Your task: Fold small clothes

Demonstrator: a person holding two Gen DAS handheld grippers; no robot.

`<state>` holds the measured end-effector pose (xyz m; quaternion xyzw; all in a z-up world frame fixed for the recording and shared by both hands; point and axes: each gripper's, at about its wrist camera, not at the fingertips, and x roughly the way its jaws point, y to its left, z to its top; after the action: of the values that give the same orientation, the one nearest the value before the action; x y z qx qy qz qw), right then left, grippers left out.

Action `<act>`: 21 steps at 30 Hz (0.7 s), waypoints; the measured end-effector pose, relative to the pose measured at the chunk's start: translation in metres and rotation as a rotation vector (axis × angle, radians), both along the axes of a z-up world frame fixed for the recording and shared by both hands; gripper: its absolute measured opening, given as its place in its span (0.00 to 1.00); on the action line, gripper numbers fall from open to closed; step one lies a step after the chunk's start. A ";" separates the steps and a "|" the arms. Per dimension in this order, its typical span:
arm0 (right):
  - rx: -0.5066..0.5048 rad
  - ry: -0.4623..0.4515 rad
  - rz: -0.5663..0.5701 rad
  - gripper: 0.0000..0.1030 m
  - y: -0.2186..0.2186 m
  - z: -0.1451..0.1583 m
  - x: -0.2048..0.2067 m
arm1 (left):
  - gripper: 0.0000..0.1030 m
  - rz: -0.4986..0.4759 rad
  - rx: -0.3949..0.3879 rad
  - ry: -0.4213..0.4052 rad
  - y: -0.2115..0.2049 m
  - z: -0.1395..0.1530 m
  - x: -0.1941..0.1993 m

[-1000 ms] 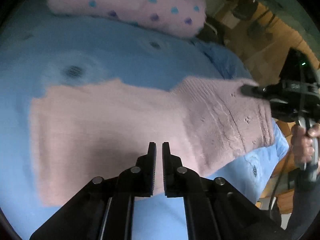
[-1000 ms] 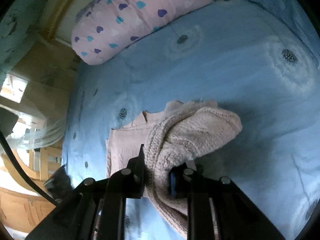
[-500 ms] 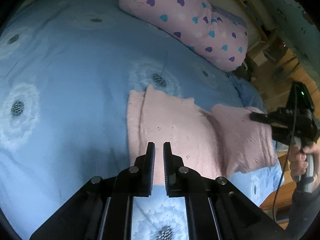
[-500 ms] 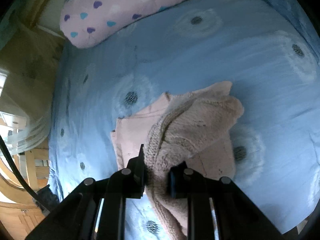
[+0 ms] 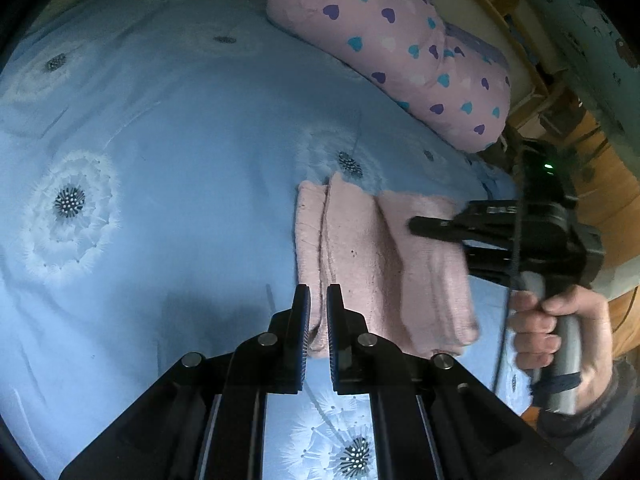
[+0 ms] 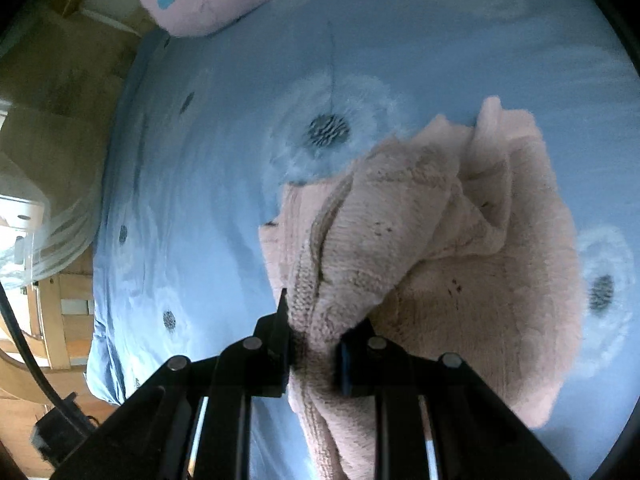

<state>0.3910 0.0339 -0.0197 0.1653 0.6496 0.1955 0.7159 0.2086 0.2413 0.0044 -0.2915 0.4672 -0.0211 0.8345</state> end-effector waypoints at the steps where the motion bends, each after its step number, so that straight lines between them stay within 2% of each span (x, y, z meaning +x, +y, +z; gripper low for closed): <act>1: -0.006 0.002 0.005 0.18 0.006 -0.007 -0.001 | 0.01 -0.001 0.002 0.003 0.000 0.000 0.000; 7: -0.072 0.009 0.058 0.20 0.034 -0.035 -0.006 | 0.01 0.000 0.001 0.023 0.002 -0.003 0.001; 11: -0.088 -0.013 0.076 0.25 0.043 -0.039 -0.008 | 0.01 -0.003 0.011 0.023 0.000 -0.003 0.002; 16: -0.052 -0.034 0.126 0.25 0.053 -0.036 -0.009 | 0.01 -0.009 0.015 0.030 -0.002 -0.006 0.002; 18: -0.015 -0.034 0.168 0.25 0.058 -0.034 -0.011 | 0.01 -0.014 0.017 0.035 -0.003 -0.006 0.003; 21: 0.039 -0.061 0.169 0.25 0.054 -0.023 -0.012 | 0.01 -0.017 0.020 0.039 -0.004 -0.007 0.004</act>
<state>0.3794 0.0877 -0.0431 0.1179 0.6352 0.2727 0.7129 0.2124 0.2378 -0.0021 -0.2795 0.4862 -0.0180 0.8277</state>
